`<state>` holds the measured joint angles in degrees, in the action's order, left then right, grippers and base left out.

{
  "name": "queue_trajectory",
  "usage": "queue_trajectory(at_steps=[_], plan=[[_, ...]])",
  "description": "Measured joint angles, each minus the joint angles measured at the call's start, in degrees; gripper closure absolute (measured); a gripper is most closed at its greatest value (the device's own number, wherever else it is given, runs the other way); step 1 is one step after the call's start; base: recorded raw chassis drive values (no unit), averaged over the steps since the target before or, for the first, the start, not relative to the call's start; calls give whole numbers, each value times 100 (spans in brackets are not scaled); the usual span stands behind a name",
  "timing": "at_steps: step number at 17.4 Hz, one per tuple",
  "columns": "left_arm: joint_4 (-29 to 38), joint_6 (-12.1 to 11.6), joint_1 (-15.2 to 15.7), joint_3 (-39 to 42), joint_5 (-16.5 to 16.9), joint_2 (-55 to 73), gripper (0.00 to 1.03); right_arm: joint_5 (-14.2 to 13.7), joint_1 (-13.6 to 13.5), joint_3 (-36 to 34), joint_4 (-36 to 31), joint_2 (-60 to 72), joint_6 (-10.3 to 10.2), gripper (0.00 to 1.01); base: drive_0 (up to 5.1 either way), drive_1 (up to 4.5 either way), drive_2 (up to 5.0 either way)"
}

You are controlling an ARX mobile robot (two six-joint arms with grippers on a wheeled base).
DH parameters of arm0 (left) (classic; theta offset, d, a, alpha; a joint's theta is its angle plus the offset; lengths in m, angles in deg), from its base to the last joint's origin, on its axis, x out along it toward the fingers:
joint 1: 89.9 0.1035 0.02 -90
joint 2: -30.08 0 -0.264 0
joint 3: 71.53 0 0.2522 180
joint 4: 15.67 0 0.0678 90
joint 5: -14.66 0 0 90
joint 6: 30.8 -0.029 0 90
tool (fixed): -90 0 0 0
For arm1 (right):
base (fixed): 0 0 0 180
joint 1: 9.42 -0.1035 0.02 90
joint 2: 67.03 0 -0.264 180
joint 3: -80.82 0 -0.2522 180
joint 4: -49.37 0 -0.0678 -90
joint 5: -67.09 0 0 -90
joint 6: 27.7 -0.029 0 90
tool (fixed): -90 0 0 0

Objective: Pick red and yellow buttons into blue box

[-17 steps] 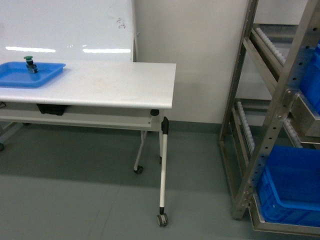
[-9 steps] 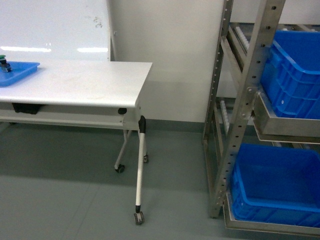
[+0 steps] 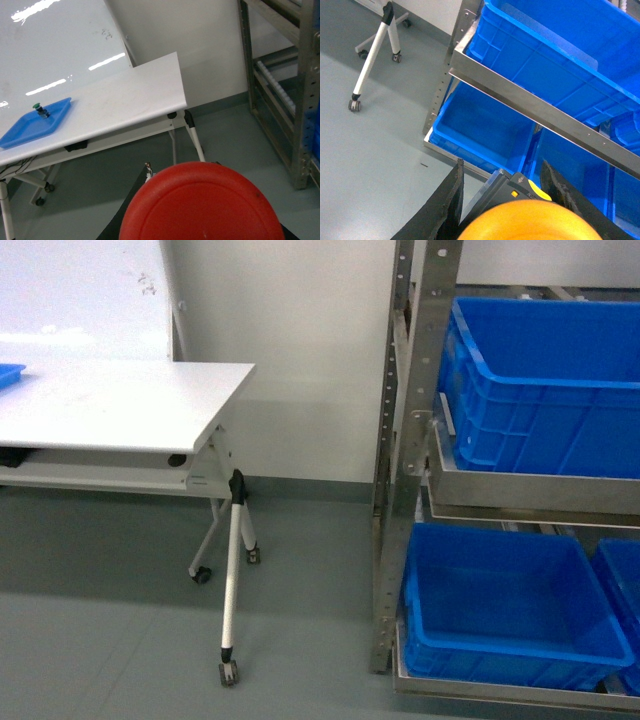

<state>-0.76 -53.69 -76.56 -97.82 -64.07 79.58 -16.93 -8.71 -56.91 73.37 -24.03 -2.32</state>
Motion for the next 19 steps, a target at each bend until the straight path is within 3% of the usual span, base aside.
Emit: queue_trajectory(at_steps=[19], plan=[[-2,-2,0,0,13,4,78,0,2,0,0,2,0,62,483,-237,-237]])
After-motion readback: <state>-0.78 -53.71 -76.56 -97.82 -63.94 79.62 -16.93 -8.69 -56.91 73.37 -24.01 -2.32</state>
